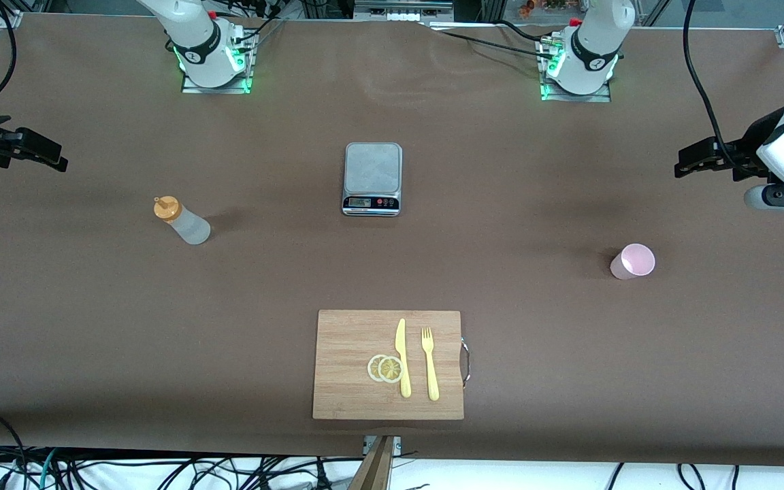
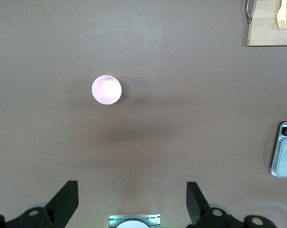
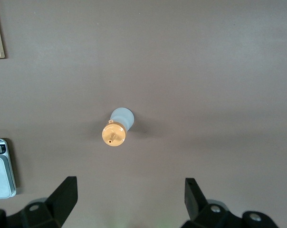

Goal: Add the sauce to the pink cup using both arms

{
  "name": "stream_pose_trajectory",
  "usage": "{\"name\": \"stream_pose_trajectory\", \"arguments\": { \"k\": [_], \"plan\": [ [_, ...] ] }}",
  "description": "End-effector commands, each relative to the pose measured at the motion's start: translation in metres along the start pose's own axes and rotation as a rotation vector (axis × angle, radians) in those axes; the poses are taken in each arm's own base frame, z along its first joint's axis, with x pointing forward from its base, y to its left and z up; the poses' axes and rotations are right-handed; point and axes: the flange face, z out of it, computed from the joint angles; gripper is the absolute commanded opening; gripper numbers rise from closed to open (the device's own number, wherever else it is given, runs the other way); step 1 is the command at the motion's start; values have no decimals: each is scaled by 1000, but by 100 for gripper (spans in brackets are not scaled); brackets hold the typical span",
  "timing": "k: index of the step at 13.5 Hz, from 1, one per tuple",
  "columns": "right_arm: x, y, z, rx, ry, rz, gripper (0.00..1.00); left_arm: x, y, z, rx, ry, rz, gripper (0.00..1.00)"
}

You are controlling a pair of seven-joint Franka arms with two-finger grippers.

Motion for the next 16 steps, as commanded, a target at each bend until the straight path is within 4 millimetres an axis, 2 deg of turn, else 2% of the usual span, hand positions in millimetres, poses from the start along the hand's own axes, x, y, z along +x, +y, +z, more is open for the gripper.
{"name": "stream_pose_trajectory", "arguments": {
  "k": [1,13,14,16],
  "plan": [
    [-1,-1,-2,5,8,5,100,1,3,-2,-15,3,-8,100],
    [-1,-1,-2,8,9,5,100,10,-9,3,-20,-2,-19,100],
    [-1,-1,-2,8,9,5,100,12,-11,6,-17,-4,-20,100],
    [-1,-1,-2,9,8,5,100,25,-20,25,-19,-39,-29,100]
  ]
}}
